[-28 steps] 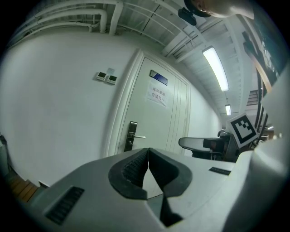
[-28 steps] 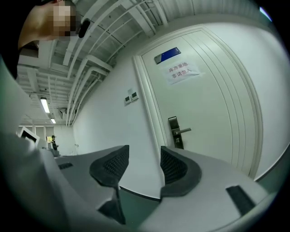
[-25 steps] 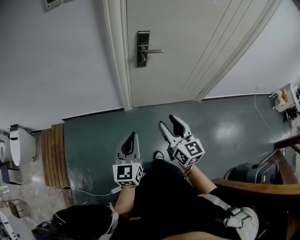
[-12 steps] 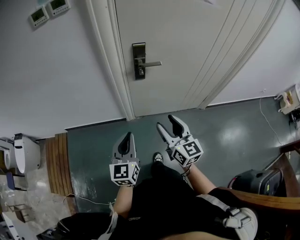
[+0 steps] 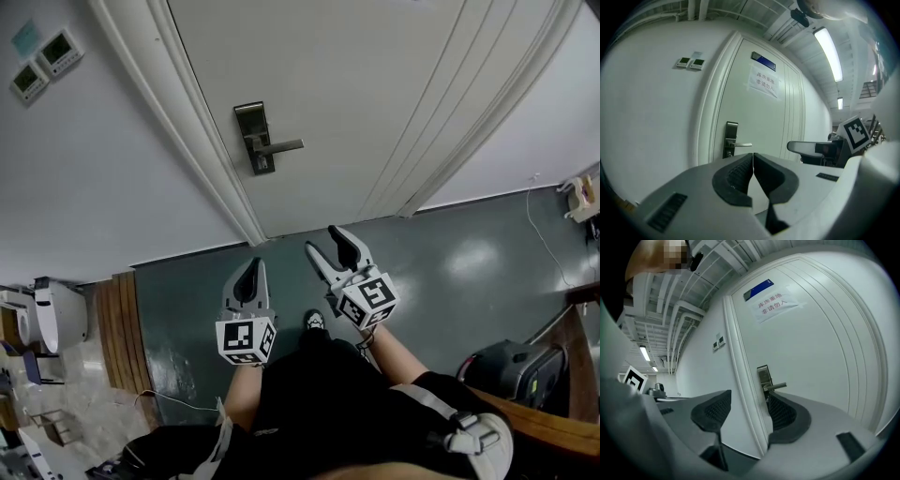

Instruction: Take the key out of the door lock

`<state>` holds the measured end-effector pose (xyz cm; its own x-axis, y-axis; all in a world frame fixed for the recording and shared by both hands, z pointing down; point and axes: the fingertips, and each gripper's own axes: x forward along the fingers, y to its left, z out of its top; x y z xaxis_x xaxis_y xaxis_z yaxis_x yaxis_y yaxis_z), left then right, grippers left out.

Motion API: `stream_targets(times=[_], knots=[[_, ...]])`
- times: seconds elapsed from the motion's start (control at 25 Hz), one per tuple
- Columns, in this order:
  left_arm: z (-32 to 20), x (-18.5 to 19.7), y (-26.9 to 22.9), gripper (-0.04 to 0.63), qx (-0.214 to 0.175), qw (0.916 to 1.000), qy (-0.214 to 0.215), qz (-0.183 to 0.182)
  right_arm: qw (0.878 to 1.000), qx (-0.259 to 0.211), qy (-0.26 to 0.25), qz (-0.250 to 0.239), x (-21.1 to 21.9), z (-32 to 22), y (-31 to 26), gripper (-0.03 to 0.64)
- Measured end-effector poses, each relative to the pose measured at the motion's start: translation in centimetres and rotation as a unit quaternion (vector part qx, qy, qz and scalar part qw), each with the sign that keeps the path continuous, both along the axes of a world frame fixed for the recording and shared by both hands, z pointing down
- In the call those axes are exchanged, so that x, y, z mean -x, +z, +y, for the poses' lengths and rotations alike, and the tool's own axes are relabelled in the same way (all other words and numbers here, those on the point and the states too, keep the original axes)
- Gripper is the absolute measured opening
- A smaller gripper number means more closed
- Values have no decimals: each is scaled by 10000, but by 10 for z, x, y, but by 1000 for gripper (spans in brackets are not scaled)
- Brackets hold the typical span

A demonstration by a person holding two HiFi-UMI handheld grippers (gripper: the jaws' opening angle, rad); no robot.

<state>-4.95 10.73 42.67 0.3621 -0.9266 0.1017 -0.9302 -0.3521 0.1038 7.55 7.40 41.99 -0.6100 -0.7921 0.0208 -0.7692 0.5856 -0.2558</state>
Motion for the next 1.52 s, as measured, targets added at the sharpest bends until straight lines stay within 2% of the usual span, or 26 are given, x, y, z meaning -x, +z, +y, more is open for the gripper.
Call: stream_targets(times=[0.32,0.48,0.96,1.24,1.52], knots=[[-38,-29,6,25,154,9997,-38,-185,9993,226,-195,-214,-22,-35,15,249],[-53,-32,12,25,255,9992,-45,-305,9985,367,-215,-334,-26,-51,25,249],[-117,-1,27,25,375,9989,-238,-151,9971,619,-400,-166,1,-107,45,249],[-188,40,25,25,303,9992,-242,-47,9953,771,-565,176,40,-163,60,268],[-228,67,50,25,627,9980,23,-37,9900,1318,-490,58,64,-200,87,289]])
